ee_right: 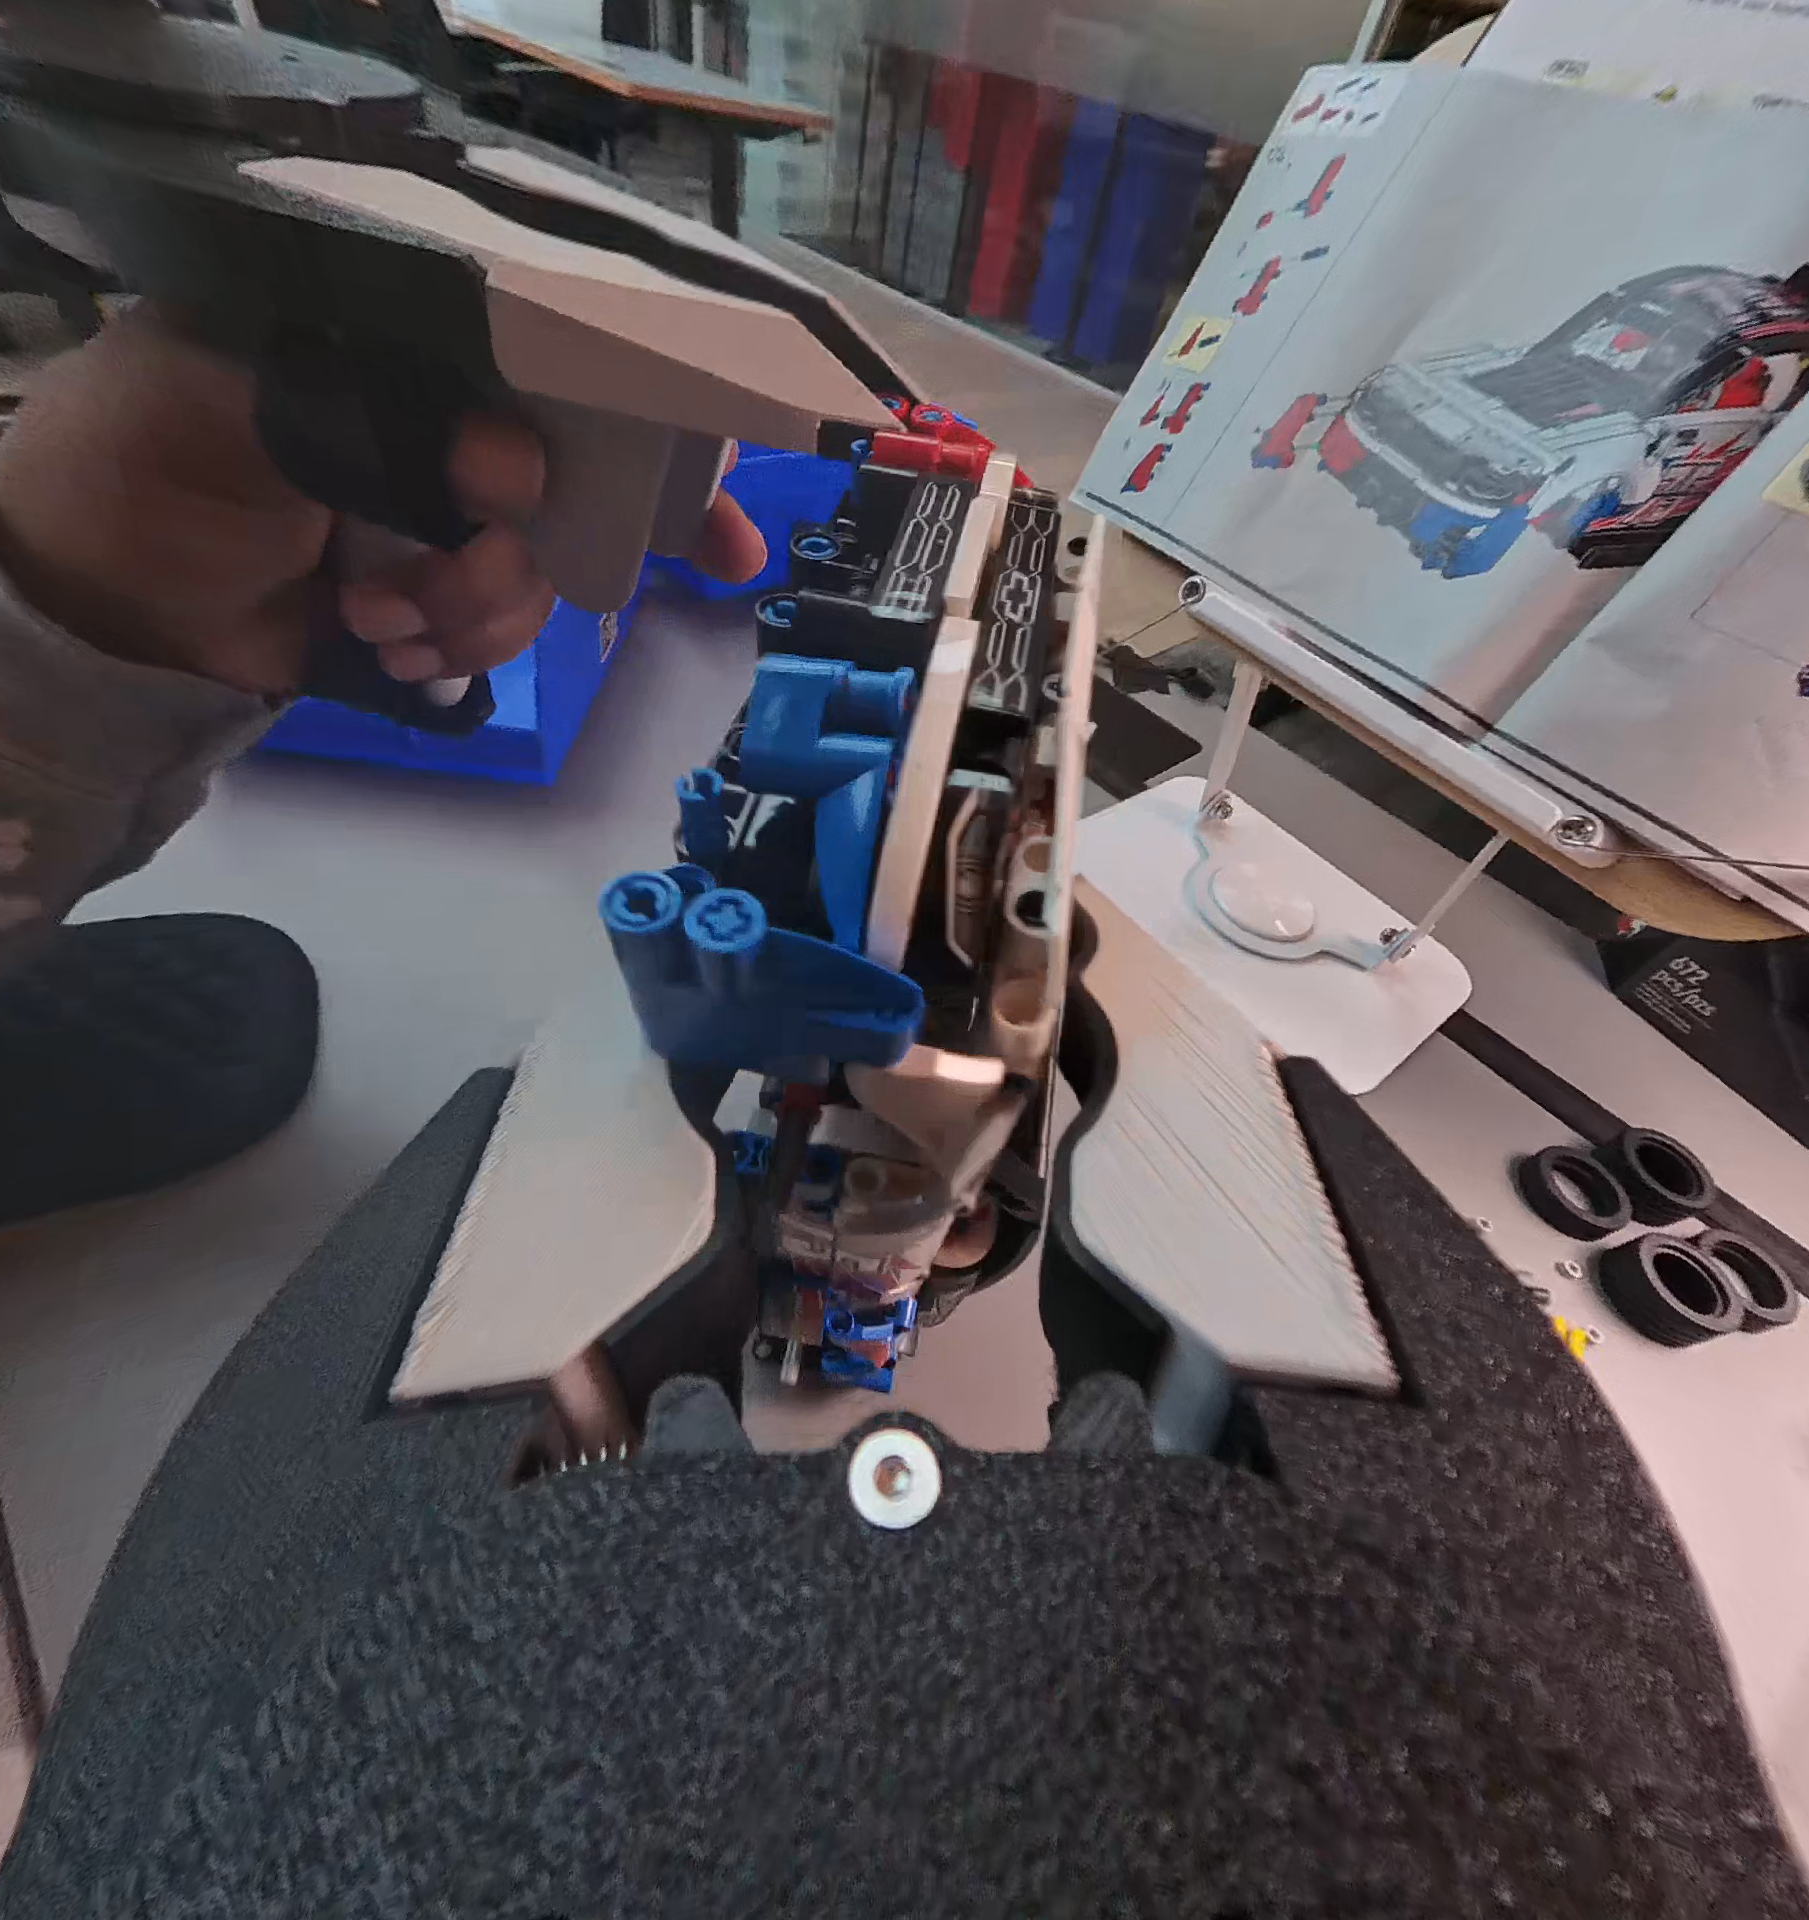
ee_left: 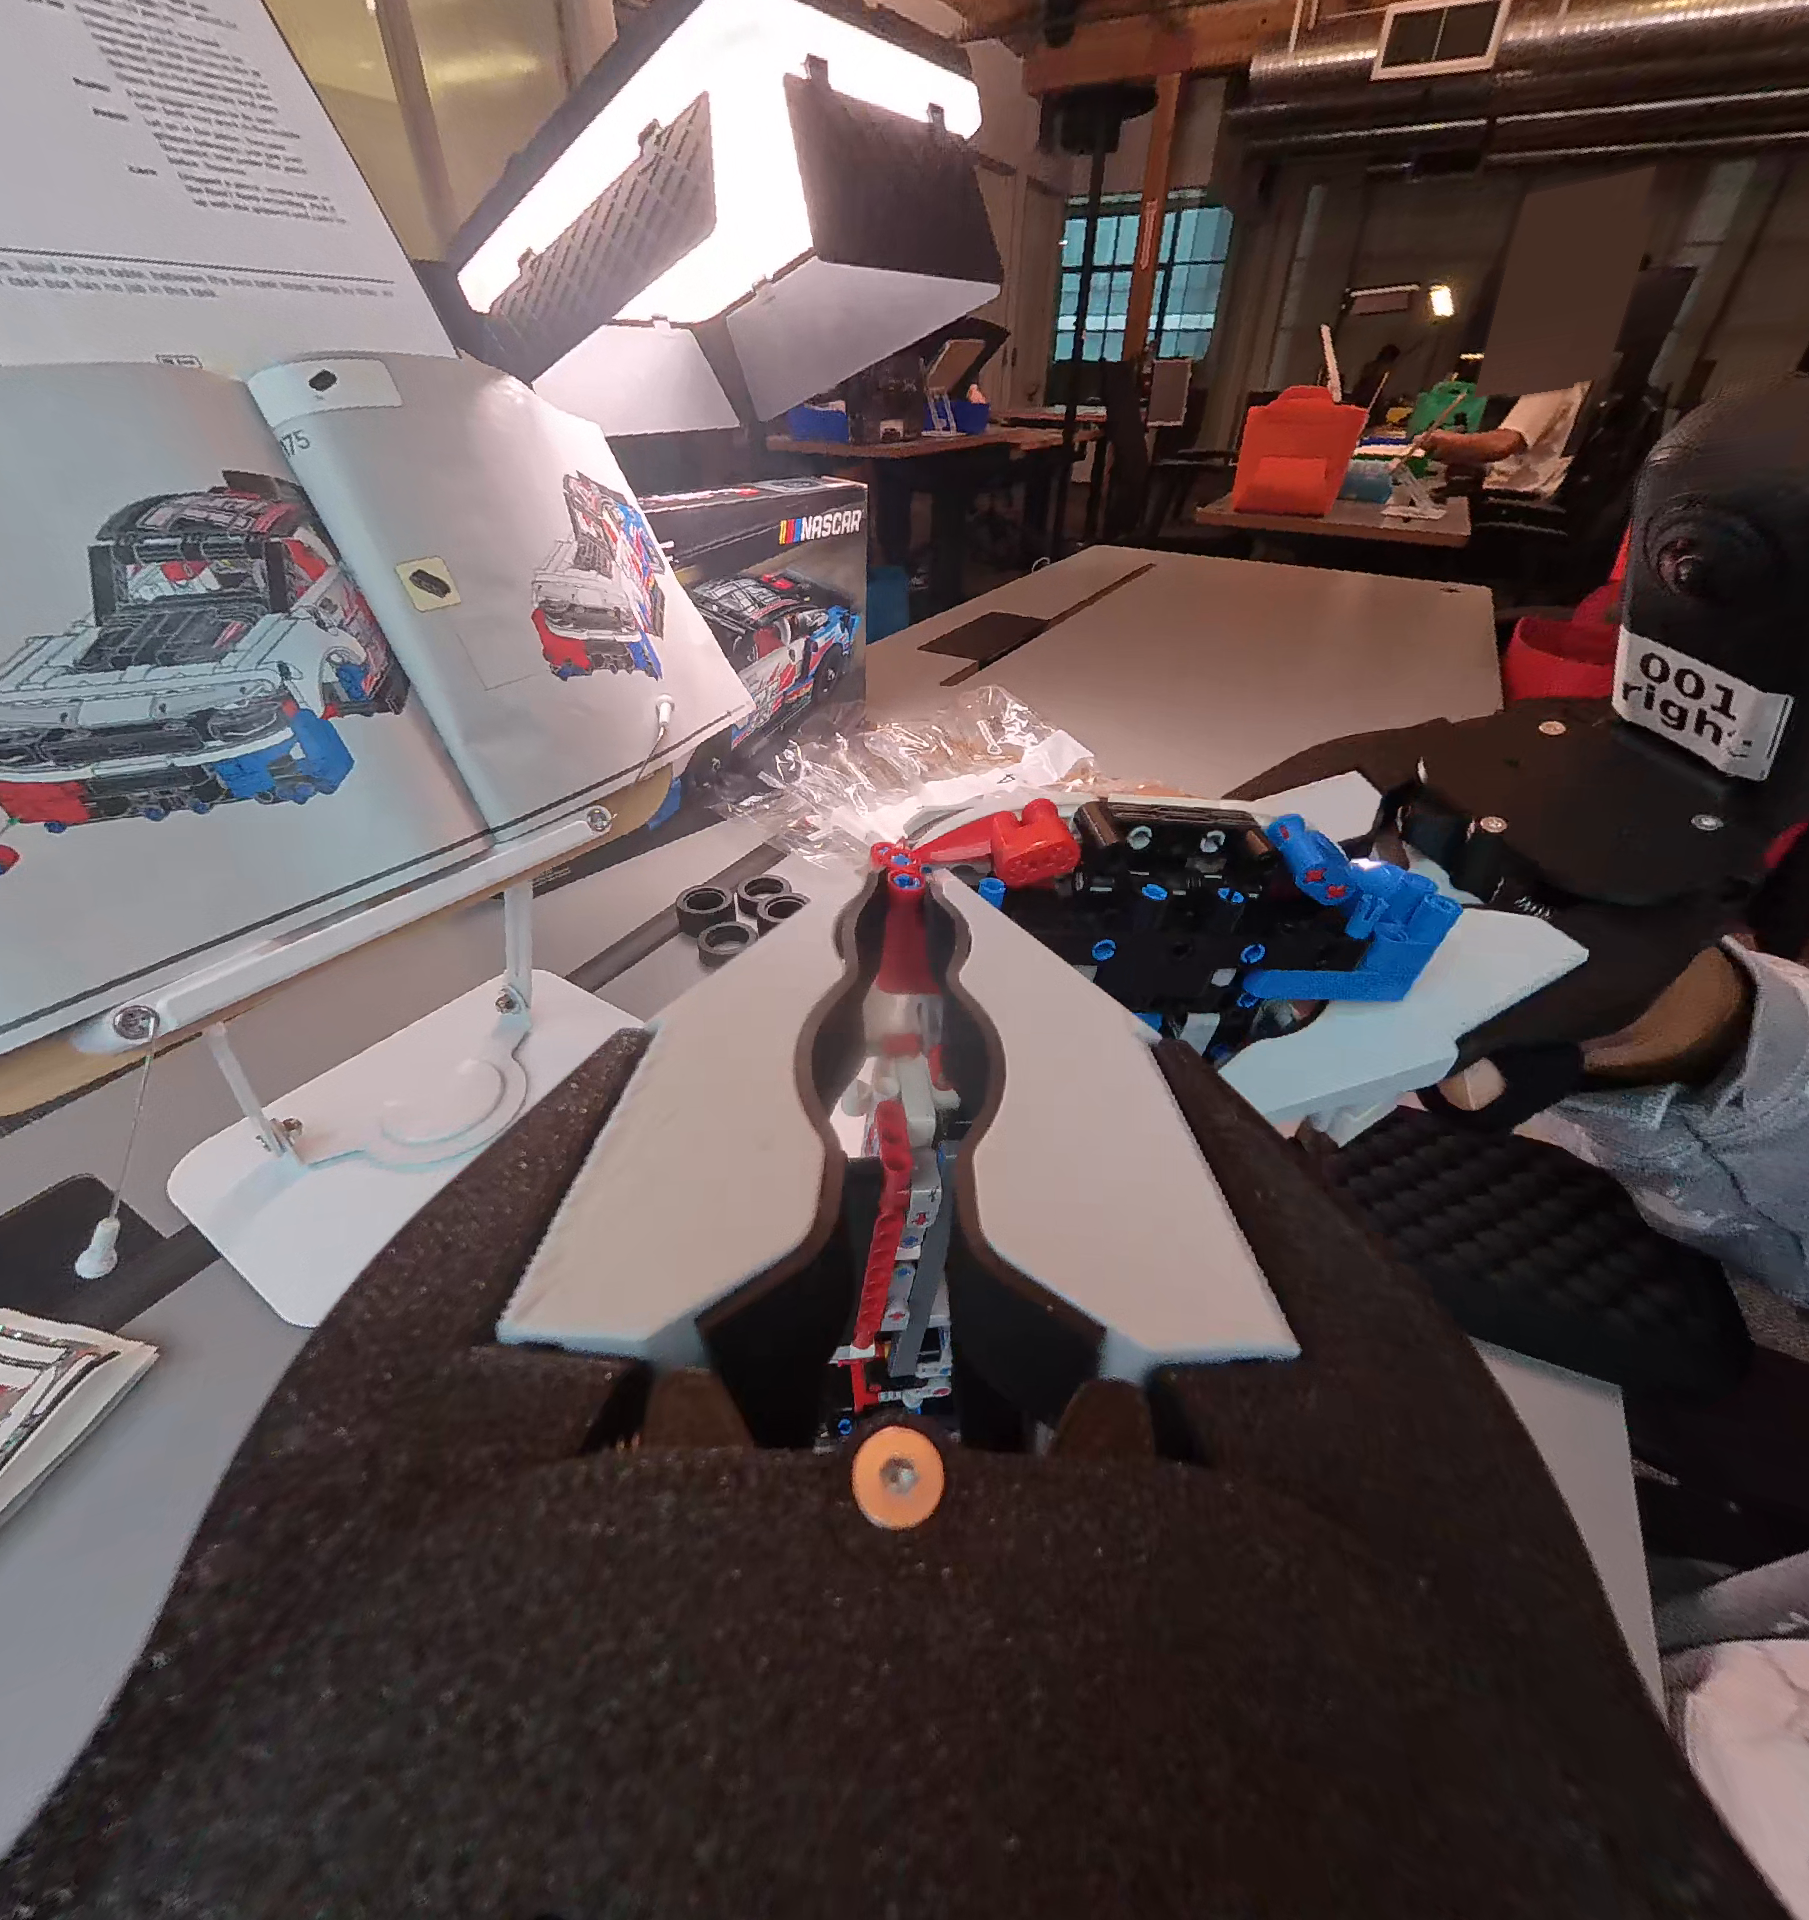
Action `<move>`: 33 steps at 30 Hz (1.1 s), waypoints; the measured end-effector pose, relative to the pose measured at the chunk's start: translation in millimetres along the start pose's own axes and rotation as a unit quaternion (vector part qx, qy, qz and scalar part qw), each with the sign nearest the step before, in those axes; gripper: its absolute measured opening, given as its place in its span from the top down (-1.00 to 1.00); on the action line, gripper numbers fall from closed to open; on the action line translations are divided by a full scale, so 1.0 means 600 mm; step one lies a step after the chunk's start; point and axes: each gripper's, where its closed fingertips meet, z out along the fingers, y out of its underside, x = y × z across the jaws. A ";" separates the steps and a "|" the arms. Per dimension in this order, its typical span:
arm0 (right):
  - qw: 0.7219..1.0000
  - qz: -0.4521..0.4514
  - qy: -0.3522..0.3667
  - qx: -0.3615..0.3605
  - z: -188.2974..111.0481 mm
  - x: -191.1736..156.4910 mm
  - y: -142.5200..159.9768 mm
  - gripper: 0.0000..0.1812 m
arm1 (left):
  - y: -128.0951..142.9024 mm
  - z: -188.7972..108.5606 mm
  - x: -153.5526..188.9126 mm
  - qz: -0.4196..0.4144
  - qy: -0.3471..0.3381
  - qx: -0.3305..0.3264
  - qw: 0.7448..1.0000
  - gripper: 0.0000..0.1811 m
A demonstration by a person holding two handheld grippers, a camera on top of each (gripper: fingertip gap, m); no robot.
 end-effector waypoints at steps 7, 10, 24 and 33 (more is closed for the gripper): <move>0.996 -0.054 -0.033 -0.058 -0.041 -0.007 -0.039 0.19 | 0.012 -0.001 -0.017 -0.024 -0.039 -0.002 0.999 0.95; 0.991 -0.096 -0.037 -0.087 -0.050 -0.016 -0.074 0.17 | 0.013 -0.003 -0.019 -0.035 -0.046 0.006 0.998 0.95; 0.942 -0.148 -0.086 -0.288 0.020 -0.002 -0.063 0.34 | 0.017 -0.014 -0.016 -0.036 -0.040 -0.024 0.998 0.79; 0.930 -0.176 -0.067 -0.316 0.040 0.005 -0.066 0.46 | 0.019 -0.014 -0.022 0.016 -0.075 -0.052 0.996 0.93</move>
